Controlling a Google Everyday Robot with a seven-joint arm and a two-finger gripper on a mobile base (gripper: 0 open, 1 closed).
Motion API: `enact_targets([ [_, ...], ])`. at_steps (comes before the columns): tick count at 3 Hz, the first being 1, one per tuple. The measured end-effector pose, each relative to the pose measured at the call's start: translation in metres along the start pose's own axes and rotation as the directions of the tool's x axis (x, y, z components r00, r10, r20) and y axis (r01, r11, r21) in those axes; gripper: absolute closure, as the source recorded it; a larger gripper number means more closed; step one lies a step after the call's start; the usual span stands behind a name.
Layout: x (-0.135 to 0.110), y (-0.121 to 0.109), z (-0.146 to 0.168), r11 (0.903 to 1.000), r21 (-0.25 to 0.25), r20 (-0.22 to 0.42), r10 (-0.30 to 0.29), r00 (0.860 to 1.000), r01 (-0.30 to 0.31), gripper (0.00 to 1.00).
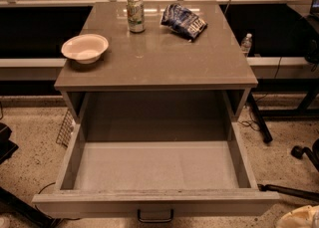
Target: Close top drawer
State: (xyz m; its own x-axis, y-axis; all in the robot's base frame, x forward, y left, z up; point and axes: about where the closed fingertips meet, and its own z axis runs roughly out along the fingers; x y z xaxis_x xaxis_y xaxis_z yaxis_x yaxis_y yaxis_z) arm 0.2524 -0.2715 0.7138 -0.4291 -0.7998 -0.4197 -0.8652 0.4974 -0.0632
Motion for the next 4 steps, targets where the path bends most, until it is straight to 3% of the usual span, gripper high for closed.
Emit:
enact_targets([
  [1,-0.001,0.002,0.019,0.9997,-0.026,0.006,-0.002,1.0,0.002,1.0],
  [2,-0.003,0.004,0.063,0.9975,-0.069,0.052,-0.012,0.999,0.016,1.0],
  [3,-0.007,-0.01,0.094,0.9962,-0.078,0.114,-0.031,0.993,0.04,1.0],
  [4,-0.02,-0.03,0.105,0.9957,-0.052,0.159,-0.068,0.985,0.077,1.0],
])
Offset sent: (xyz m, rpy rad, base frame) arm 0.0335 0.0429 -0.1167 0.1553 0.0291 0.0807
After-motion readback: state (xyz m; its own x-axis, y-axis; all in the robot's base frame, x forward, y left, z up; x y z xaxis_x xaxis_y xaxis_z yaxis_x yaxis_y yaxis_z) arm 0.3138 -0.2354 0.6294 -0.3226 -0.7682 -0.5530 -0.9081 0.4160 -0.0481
